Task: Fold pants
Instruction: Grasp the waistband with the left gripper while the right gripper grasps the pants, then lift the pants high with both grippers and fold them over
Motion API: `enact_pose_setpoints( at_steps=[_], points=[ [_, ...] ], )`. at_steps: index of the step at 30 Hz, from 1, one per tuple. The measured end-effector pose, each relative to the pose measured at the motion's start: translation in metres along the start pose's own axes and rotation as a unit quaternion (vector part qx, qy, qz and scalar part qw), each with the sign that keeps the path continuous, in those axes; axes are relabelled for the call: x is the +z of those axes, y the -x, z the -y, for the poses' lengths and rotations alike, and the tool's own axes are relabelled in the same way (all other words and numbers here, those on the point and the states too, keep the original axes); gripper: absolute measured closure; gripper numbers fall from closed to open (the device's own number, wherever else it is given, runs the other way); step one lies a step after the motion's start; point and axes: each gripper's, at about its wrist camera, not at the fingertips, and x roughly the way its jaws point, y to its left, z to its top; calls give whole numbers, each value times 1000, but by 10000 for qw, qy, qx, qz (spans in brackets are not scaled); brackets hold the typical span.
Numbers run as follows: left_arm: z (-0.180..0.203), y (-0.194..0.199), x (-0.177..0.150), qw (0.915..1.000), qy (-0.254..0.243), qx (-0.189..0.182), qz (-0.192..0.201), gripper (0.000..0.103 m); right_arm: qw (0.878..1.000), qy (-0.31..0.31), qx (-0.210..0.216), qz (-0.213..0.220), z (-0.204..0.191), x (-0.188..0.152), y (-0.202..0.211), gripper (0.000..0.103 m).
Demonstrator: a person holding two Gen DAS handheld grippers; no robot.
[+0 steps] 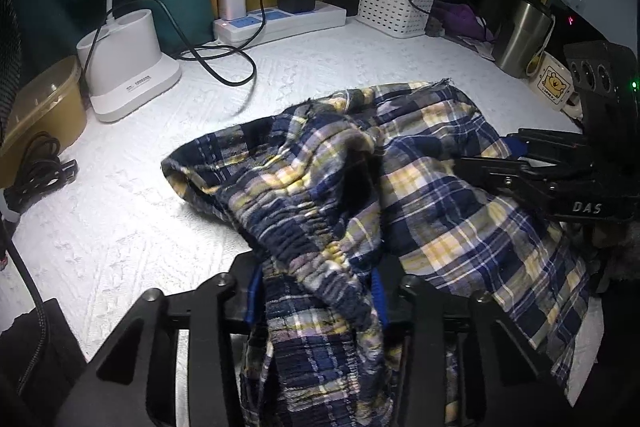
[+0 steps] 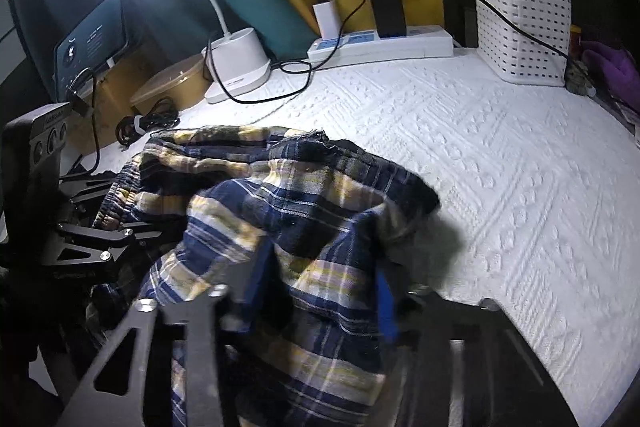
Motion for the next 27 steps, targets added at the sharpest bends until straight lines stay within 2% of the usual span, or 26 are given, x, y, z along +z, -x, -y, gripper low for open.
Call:
enact_pose_setpoints(
  at_steps=[1, 9, 20, 27],
  points=[
    [0, 1, 0, 10000, 1, -8, -8, 68, 10000, 62, -12, 13, -3, 0, -1, 71],
    [10, 21, -1, 9997, -89, 38, 218, 71, 9996, 134, -90, 212, -8, 0, 12, 79],
    [32, 71, 0, 9954, -399, 72, 867, 71, 9975, 238, -289, 593, -31, 4, 59, 79],
    [37, 96, -10, 9926, -429, 26, 1132, 71, 9951, 338, -453, 809, -50, -1, 88, 80]
  ],
)
